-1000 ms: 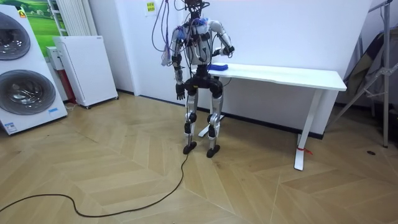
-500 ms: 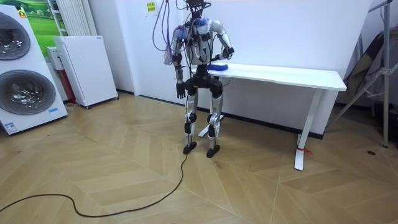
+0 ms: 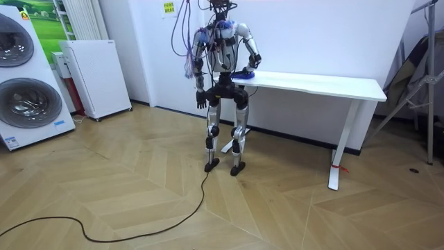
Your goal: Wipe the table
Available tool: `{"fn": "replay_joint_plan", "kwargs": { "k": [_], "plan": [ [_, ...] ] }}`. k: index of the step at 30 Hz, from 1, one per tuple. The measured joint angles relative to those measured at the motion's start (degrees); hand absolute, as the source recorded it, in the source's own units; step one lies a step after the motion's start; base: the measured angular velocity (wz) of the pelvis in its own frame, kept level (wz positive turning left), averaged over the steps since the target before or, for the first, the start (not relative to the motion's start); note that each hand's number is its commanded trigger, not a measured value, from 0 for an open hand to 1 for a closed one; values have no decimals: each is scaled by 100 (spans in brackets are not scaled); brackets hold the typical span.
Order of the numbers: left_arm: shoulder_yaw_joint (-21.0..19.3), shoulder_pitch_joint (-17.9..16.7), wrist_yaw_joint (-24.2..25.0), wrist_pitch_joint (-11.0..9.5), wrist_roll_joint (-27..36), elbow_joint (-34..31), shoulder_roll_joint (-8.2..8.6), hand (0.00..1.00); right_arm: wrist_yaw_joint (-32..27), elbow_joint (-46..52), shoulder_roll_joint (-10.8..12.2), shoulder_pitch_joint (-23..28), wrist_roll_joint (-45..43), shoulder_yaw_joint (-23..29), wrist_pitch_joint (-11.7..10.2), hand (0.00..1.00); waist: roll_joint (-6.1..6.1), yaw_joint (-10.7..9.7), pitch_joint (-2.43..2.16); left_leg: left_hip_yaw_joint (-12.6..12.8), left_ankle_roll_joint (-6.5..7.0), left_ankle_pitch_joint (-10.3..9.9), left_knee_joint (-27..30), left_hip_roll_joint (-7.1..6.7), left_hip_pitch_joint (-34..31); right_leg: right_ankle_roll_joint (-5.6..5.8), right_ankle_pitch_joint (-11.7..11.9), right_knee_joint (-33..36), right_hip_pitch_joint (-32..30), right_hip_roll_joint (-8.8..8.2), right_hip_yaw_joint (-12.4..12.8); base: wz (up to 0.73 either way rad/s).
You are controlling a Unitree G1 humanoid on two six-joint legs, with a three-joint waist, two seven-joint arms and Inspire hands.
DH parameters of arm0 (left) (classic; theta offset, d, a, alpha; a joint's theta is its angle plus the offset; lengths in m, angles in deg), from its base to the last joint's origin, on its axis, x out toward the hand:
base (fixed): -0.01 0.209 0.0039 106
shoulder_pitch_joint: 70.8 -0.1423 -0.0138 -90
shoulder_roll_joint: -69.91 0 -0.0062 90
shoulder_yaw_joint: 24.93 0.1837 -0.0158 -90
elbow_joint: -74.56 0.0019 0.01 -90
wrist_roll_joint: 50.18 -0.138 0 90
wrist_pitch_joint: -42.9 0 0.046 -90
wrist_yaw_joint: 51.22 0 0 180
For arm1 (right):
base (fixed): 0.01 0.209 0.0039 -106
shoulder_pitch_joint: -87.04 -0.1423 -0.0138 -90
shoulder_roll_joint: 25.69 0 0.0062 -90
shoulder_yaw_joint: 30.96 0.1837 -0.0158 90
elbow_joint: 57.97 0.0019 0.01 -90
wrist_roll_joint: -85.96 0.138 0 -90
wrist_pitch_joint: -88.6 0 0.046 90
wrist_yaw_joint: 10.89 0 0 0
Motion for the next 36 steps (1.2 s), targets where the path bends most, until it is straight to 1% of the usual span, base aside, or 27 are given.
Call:
{"fn": "replay_joint_plan", "kwargs": {
  "k": [2, 3, 6, 8, 10, 11, 14, 16, 18, 23, 25, 26, 29, 32, 34, 36],
  "plan": [
    [2, -2, -1, 3, 0, 58, 23, 0, -108, -149, 25, -8, 61, -1, -17, 0, 9, -6, 3, -4, 0, 0, -11, 0, 41, 1, 0, -5, 52, -2, -12, 5],
    [1, -12, -2, 13, -2, 100, 35, 0, -173, -252, 53, -10, 57, 8, -36, 0, 6, -17, -7, -10, 0, -1, -15, -1, 61, 8, -6, -4, 75, -3, -14, 6],
    [-17, -65, -2, 29, -13, 107, 31, 0, -259, -366, 84, -11, -46, 70, -69, 0, -29, -13, -30, -12, 0, -1, -14, -6, 61, 9, -10, -4, 81, -7, -19, 1],
    [-62, -133, -2, 79, -14, 107, 31, 0, -274, -447, 80, 7, -47, 214, -75, 0, -70, -17, -45, -32, 5, 2, -6, -49, 54, 4, -65, -3, 83, -41, -27, 2],
    [-68, -181, -1, 99, -12, 107, 15, 0, -264, -477, 76, 44, -30, 337, -73, 0, -94, -49, -49, -82, 8, 4, 0, -67, 56, 14, -86, -1, 105, -55, -66, 13],
    [-63, -195, -1, 100, -11, 106, 5, 0, -277, -522, 76, 61, -4, 410, -77, 0, -114, -70, -34, -120, 9, 5, 5, -78, 64, 21, -105, -4, 134, -67, -103, 19],
    [-41, -193, 0, 100, -4, 98, 2, 0, -470, -727, 75, 53, 155, 471, -142, 0, -166, -89, -33, -91, 9, 5, 8, -83, 72, 39, -137, -3, 177, -97, -187, 17],
    [-41, -195, 0, 101, 2, 99, 1, 0, -560, -766, 75, 53, 241, 471, -183, 0, -170, -103, -27, -70, 11, 6, -3, -83, 81, 45, -142, -3, 183, -102, -189, 2],
    [-42, -193, 0, 100, 12, 98, 1, 0, -660, -799, 75, 52, 244, 472, -222, 0, -165, -149, -24, -54, 16, 9, -4, -81, 97, 49, -145, -4, 186, -104, -187, 0],
    [-42, -178, -2, 76, 12, 99, 8, 0, -771, -858, 76, 21, 265, 472, -299, 0, -137, -166, -9, 13, 16, 9, -8, -69, 106, 49, -145, -2, 189, -105, -172, 0],
    [-43, -178, -2, 66, 14, 99, 16, 0, -768, -854, 84, -15, 408, 473, -308, 0, -138, -166, -8, 29, 16, 9, -9, -68, 109, 49, -144, -1, 189, -103, -111, -2],
    [-44, -178, -2, 64, 13, 99, 21, 0, -763, -853, 92, -70, 414, 473, -306, 0, -112, -165, 9, 34, 16, 9, -14, -67, 107, 49, -145, 0, 188, -100, -82, 0],
    [-59, -178, -1, 54, 13, 95, 21, 0, -760, -845, 113, -194, 418, 582, -298, 0, -104, -166, 16, 33, 17, 7, -38, -66, 100, 50, -145, 2, 184, -98, -86, 0],
    [-72, -216, 1, 57, 7, -50, 20, 0, -712, -619, 114, -250, 422, 797, -216, 0, -128, -151, 16, 36, 17, 7, -41, -65, 86, 50, -146, 0, 165, -95, -83, 0],
    [-72, -222, 2, 57, 10, -123, 19, 0, -719, -462, 116, -312, 425, 869, -183, 0, -155, -137, 0, 42, 17, 8, -33, -64, 94, 51, -147, -4, 165, -93, -73, 0],
    [-71, -214, 1, 50, 8, -129, 17, 0, -737, -403, 133, -406, 421, 868, -179, 0, -193, -138, -25, 51, 17, 8, -19, -65, 104, 53, -148, -4, 172, -93, -85, 0]
  ]
}}
